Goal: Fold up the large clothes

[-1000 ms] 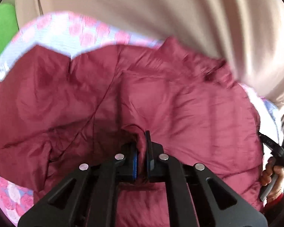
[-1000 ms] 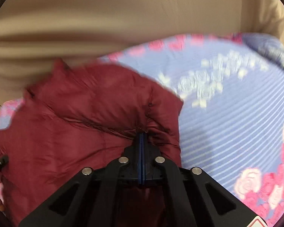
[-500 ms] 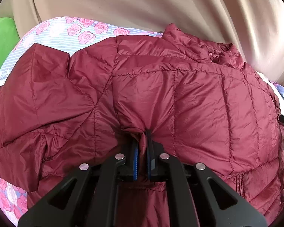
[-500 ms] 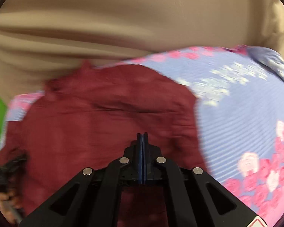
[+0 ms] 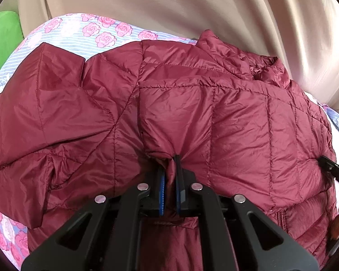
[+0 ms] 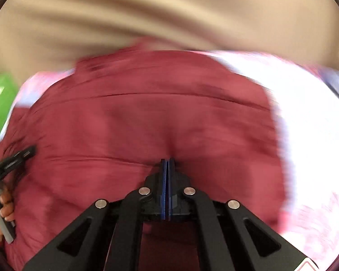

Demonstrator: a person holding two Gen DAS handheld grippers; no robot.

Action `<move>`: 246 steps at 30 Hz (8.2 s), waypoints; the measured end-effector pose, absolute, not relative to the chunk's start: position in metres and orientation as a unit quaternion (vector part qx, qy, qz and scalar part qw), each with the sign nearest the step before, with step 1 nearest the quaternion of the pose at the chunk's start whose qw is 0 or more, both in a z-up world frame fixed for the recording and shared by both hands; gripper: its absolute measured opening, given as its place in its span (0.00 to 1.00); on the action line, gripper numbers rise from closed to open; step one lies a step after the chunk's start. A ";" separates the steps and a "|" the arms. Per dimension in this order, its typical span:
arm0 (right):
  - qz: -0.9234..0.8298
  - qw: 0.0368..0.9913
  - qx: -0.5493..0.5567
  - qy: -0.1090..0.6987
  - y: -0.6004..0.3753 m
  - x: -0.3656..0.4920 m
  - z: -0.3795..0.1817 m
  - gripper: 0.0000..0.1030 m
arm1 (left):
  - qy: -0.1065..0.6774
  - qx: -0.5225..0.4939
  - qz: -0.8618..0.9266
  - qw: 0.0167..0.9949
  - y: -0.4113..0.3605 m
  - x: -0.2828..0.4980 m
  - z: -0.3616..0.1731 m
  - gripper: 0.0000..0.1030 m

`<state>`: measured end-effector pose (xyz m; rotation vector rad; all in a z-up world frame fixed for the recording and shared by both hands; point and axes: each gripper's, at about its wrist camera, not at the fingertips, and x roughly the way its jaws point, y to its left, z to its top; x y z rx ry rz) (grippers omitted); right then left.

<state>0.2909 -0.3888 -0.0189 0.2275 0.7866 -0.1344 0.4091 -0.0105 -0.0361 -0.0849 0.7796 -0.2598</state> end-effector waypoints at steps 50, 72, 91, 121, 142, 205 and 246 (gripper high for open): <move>-0.109 0.901 0.111 0.404 -0.329 0.078 -0.045 0.48 | 0.240 -0.202 -0.118 0.942 0.176 0.343 0.119 0.00; -0.054 0.890 0.217 0.396 -0.381 0.114 -0.012 0.65 | 0.365 -0.144 -0.257 0.883 -0.045 0.339 0.024 0.89; -0.047 0.940 0.152 0.301 -0.345 0.247 0.057 0.05 | 0.413 -0.272 -0.123 0.860 0.071 0.428 -0.008 0.07; 0.000 0.931 -0.007 0.364 -0.251 0.345 -0.009 0.07 | 0.386 -0.157 -0.095 0.904 0.021 0.423 -0.043 0.08; -0.149 0.893 0.137 0.403 -0.399 0.305 -0.033 0.23 | 0.391 -0.181 -0.115 0.895 0.037 0.415 -0.044 0.09; -0.090 0.904 0.141 0.394 -0.367 0.188 0.005 0.03 | 0.412 -0.079 -0.122 0.900 0.029 0.314 -0.032 0.40; 0.074 0.908 0.048 0.411 -0.223 0.393 0.009 0.15 | 0.390 -0.055 -0.140 0.909 0.022 0.304 -0.044 0.55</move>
